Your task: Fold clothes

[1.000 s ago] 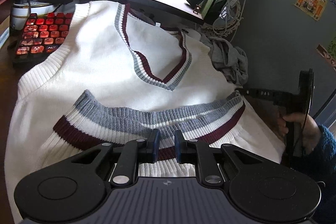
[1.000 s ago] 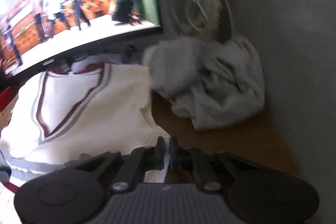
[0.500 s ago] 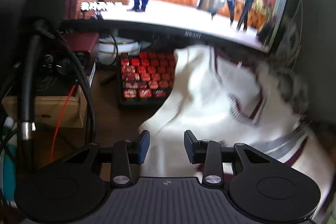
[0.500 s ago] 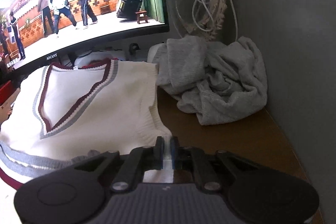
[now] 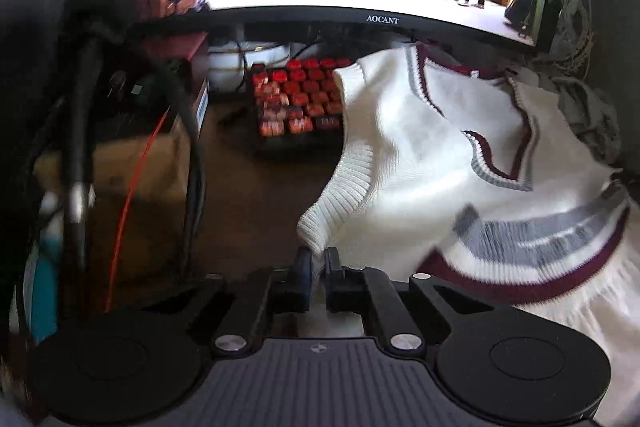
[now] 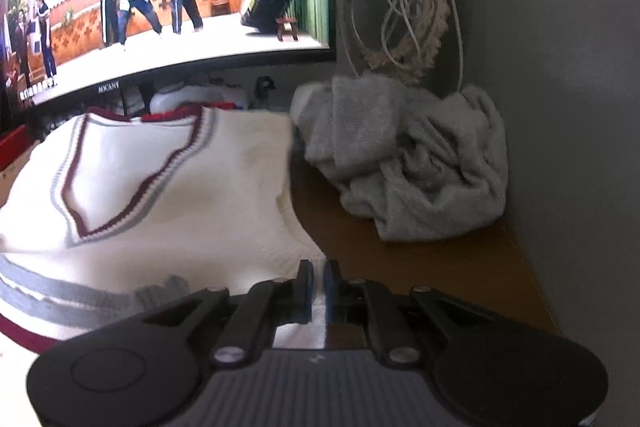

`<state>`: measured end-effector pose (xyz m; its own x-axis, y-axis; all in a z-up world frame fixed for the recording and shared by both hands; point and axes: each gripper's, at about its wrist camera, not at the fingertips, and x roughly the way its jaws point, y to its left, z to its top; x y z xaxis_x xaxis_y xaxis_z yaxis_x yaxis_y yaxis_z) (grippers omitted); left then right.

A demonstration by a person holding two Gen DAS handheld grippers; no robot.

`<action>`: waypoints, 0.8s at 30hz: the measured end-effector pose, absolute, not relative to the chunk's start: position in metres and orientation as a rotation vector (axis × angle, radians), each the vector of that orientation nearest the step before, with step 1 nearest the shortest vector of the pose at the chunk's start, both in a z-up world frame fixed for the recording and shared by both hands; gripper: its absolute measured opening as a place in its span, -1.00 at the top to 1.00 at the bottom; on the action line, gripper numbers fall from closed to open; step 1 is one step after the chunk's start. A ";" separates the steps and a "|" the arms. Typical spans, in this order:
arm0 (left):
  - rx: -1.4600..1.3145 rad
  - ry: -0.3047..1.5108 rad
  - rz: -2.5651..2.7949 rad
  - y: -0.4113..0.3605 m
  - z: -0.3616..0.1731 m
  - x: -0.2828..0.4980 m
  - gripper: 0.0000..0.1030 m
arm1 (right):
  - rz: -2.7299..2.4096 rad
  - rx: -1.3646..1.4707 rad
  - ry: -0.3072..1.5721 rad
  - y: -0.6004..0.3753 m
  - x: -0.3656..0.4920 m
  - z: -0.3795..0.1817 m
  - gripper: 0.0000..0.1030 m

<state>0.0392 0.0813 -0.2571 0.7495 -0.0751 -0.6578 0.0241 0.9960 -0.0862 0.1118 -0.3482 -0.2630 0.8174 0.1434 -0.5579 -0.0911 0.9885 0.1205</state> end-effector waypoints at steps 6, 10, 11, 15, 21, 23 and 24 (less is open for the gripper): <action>-0.089 0.678 -0.050 0.085 -0.253 0.024 0.73 | 0.136 0.043 0.553 -0.344 0.110 -0.235 0.50; -0.115 0.631 -0.081 0.089 -0.244 0.025 0.73 | 0.387 -0.021 0.448 -0.298 0.117 -0.185 0.38; -0.114 0.618 -0.106 0.089 -0.242 0.026 0.69 | 0.477 -0.045 0.422 -0.278 0.121 -0.178 0.31; -0.104 0.633 -0.136 0.086 -0.251 0.033 0.63 | 0.817 -0.168 0.353 -0.189 0.148 -0.166 0.15; -0.107 0.630 -0.148 0.086 -0.259 0.034 0.61 | 1.014 -0.564 0.282 -0.080 0.211 -0.192 0.19; -0.134 0.635 -0.157 0.089 -0.260 0.035 0.61 | 1.061 -0.620 0.329 -0.066 0.233 -0.203 0.20; -0.137 0.637 -0.160 0.089 -0.261 0.034 0.61 | 1.081 -0.651 0.351 -0.062 0.239 -0.207 0.20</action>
